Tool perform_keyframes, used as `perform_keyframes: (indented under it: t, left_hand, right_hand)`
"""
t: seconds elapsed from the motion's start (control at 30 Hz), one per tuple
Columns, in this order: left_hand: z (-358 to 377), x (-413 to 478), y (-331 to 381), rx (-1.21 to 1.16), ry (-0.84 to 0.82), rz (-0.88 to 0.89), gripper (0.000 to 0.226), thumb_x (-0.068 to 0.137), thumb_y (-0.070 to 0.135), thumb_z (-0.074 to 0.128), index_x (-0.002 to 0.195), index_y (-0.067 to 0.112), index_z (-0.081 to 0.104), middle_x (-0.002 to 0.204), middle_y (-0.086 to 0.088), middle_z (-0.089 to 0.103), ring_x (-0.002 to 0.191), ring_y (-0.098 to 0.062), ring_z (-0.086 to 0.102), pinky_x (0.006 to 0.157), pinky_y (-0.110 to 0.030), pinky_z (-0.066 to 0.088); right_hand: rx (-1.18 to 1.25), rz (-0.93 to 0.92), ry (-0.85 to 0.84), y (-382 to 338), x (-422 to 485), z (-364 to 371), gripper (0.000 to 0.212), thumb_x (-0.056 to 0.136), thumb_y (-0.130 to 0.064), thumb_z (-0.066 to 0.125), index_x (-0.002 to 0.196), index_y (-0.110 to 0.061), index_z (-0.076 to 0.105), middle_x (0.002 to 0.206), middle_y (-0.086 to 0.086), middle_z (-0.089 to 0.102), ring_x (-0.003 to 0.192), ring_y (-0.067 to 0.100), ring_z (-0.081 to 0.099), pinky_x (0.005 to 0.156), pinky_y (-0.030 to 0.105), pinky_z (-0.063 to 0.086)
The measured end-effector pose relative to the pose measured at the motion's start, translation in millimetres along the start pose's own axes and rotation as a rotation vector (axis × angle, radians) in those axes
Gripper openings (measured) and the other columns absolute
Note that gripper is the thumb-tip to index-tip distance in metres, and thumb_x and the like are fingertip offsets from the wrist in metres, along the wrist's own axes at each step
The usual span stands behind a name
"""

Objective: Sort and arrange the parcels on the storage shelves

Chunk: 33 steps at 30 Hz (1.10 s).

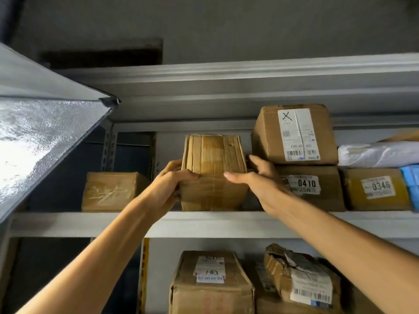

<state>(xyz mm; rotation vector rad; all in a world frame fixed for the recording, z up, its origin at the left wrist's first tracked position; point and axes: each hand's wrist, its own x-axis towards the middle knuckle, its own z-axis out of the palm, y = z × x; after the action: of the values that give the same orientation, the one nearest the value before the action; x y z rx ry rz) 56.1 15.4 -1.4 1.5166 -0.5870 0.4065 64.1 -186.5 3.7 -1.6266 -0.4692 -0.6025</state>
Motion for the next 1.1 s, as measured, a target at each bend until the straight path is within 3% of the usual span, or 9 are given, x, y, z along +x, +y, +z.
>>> perform_keyframes:
  t: [0.13,0.23,0.37,0.57,0.63,0.73,0.83,1.0,1.1]
  left_hand:
    - [-11.1,-9.7,-7.0,0.036,-0.024,0.028,0.075,0.069,0.022,0.082,0.133,0.023,0.043,0.125,-0.005,0.056,0.11,-0.026,0.06,0.079,-0.037,0.055]
    - [-2.7,-13.0,-4.1,0.06,0.029,0.033,0.075,0.069,0.031,0.074,0.136,0.023,0.041,0.124,-0.005,0.057,0.107,-0.025,0.062,0.083,-0.039,0.057]
    - [4.0,-12.2,9.8,0.139,0.094,0.028,0.068,0.075,0.014,0.077,0.136,0.013,0.045,0.114,-0.006,0.062,0.098,-0.023,0.066,0.074,-0.032,0.06]
    - [1.0,-40.4,-2.6,0.217,0.107,0.411,0.068,0.067,-0.005,0.079,0.123,0.016,0.047,0.113,-0.005,0.065,0.102,-0.025,0.066,0.067,-0.035,0.061]
    - [0.7,-47.6,-8.6,0.216,0.098,0.547,0.075,0.064,-0.012,0.079,0.122,0.021,0.045,0.116,-0.005,0.065,0.106,-0.025,0.065,0.066,-0.037,0.06]
    - [2.3,-51.6,-6.5,0.268,0.124,0.653,0.098,0.055,-0.008,0.085,0.133,0.03,0.039,0.128,0.005,0.061,0.119,-0.019,0.059,0.076,-0.038,0.06]
    - [4.8,-53.4,-2.5,0.259,0.145,0.698,0.102,0.052,0.005,0.083,0.141,0.029,0.038,0.133,0.009,0.058,0.123,-0.01,0.056,0.083,-0.032,0.058]
    - [-0.4,-42.2,-4.3,0.365,0.177,0.705,0.105,0.054,0.002,0.089,0.143,0.028,0.039,0.134,0.003,0.056,0.124,-0.013,0.054,0.085,-0.046,0.057]
    - [-3.1,-37.8,-9.9,0.425,0.178,0.71,0.106,0.057,0.029,0.088,0.146,0.04,0.031,0.142,0.011,0.043,0.132,-0.019,0.045,0.09,-0.051,0.054]
  right_hand:
    - [-0.111,-0.062,-0.062,-6.1,-2.0,-3.1,0.095,0.07,-0.002,0.081,0.149,-0.02,0.031,0.122,-0.002,0.054,0.117,0.014,0.044,0.103,0.028,0.033]
    - [-0.134,-0.079,-0.113,-6.5,-8.5,-3.1,0.102,0.069,-0.004,0.083,0.151,-0.024,0.026,0.126,0.0,0.056,0.123,0.017,0.048,0.11,0.035,0.036]
    - [-0.204,-0.086,-0.123,-20.7,-19.7,-1.9,0.09,0.071,-0.01,0.084,0.145,-0.02,0.033,0.118,-0.01,0.052,0.112,0.011,0.045,0.099,0.028,0.038]
    - [-0.176,-0.177,-0.016,-15.9,-33.9,-1.4,0.129,0.05,-0.005,0.093,0.152,-0.025,0.018,0.15,0.004,0.039,0.139,0.025,0.034,0.111,0.045,0.036]
    - [-0.048,-0.218,0.037,-9.2,-35.8,-4.3,0.12,0.041,-0.003,0.092,0.144,-0.025,0.034,0.134,0.002,0.056,0.126,0.021,0.052,0.097,0.044,0.05]
    - [0.147,-0.316,0.026,-10.0,-41.1,-7.4,0.097,0.044,0.024,0.081,0.123,-0.024,0.053,0.102,-0.01,0.067,0.087,0.0,0.065,0.06,0.019,0.055]
    - [0.348,-0.333,-0.098,-11.9,-45.9,-5.8,0.086,0.056,0.035,0.066,0.121,-0.02,0.058,0.102,-0.007,0.067,0.078,-0.002,0.067,0.046,0.029,0.055]
    - [0.225,-0.419,-0.037,-15.7,-40.8,-6.4,0.093,0.04,0.031,0.076,0.121,-0.013,0.062,0.104,-0.003,0.07,0.088,0.001,0.065,0.058,0.017,0.054]
    - [0.205,-0.434,-0.025,-19.1,-37.7,-7.3,0.095,0.037,0.031,0.076,0.118,-0.017,0.063,0.103,-0.006,0.071,0.094,0.004,0.065,0.065,0.022,0.057]
